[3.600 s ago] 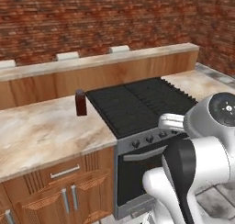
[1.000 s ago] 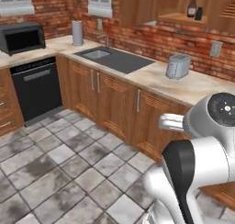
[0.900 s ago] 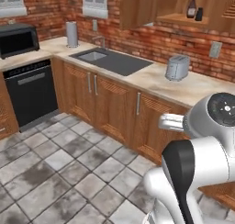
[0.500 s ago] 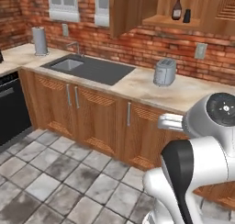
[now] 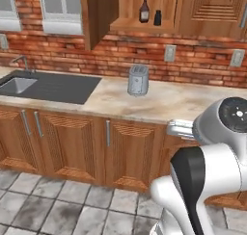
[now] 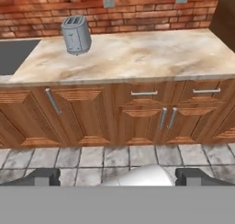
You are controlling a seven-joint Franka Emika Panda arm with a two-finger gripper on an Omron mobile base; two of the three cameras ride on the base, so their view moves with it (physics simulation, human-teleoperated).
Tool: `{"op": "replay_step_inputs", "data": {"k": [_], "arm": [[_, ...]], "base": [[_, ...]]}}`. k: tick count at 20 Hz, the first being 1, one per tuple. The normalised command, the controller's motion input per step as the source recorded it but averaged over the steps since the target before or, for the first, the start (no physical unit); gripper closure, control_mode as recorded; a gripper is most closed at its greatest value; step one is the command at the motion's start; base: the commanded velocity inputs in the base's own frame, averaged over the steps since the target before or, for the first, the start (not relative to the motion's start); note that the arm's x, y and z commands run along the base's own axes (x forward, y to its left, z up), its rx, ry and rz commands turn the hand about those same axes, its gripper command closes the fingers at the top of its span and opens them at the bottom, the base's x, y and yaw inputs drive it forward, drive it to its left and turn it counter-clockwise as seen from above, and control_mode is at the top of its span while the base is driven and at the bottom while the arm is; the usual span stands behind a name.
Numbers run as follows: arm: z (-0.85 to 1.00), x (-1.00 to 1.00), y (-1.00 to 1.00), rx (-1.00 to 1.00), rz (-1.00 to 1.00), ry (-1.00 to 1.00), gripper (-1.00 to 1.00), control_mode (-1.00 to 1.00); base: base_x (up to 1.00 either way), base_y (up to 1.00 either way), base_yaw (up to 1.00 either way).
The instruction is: Collect the paprika, ketchup, and shaker from the cabinet and place them next to the stove.
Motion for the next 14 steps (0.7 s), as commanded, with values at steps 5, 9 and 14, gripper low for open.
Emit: {"op": "replay_step_inputs", "data": {"k": [5, 9, 14], "arm": [[0.00, 0.00, 0.00, 0.00, 0.00, 0.00, -1.00, 1.00], [0.00, 0.00, 0.00, 0.00, 0.00, 0.00, -1.00, 1.00], [0.00, 0.00, 0.00, 0.00, 0.00, 0.00, -1.00, 1.00]], "base": [[0.77, 0.50, -0.40], [0.85, 0.34, -0.25], [0.80, 0.03, -0.13]]}}
